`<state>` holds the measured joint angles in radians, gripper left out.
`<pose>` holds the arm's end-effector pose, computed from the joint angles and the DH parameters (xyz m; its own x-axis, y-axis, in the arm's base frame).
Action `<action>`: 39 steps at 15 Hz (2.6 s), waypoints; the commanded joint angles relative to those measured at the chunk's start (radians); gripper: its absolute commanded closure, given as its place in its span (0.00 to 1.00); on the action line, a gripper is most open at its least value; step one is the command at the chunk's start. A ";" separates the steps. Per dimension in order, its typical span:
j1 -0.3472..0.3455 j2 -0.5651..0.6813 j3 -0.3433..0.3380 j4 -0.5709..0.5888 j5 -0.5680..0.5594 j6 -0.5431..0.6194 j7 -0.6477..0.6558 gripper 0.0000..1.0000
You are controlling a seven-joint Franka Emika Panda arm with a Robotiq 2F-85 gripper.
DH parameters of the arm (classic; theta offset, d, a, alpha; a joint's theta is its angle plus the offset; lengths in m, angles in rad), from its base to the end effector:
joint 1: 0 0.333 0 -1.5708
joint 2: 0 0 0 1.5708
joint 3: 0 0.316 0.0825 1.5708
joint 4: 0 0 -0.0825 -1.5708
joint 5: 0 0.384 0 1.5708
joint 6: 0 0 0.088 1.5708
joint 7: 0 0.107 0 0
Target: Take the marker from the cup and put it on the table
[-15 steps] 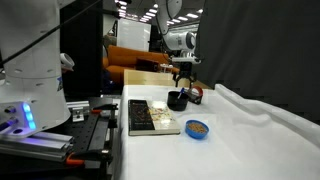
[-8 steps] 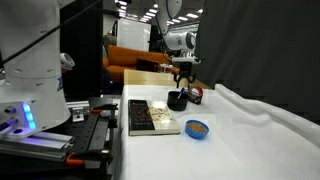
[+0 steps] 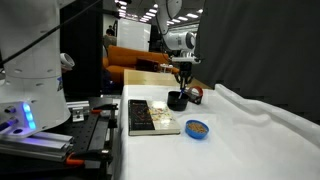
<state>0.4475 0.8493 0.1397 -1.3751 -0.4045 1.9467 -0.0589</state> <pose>0.6115 0.3531 0.1905 0.6790 0.6750 -0.2886 0.7322 -0.6514 0.1991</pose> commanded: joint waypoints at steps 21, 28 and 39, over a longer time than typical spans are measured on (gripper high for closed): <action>-0.001 -0.190 -0.011 -0.064 -0.032 0.122 0.090 0.96; -0.008 -0.293 -0.039 -0.159 -0.065 0.194 0.147 0.96; -0.059 -0.423 -0.054 -0.358 -0.078 0.285 0.230 0.96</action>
<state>0.4083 0.4824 0.0841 -1.6416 -0.4695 2.1667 0.1357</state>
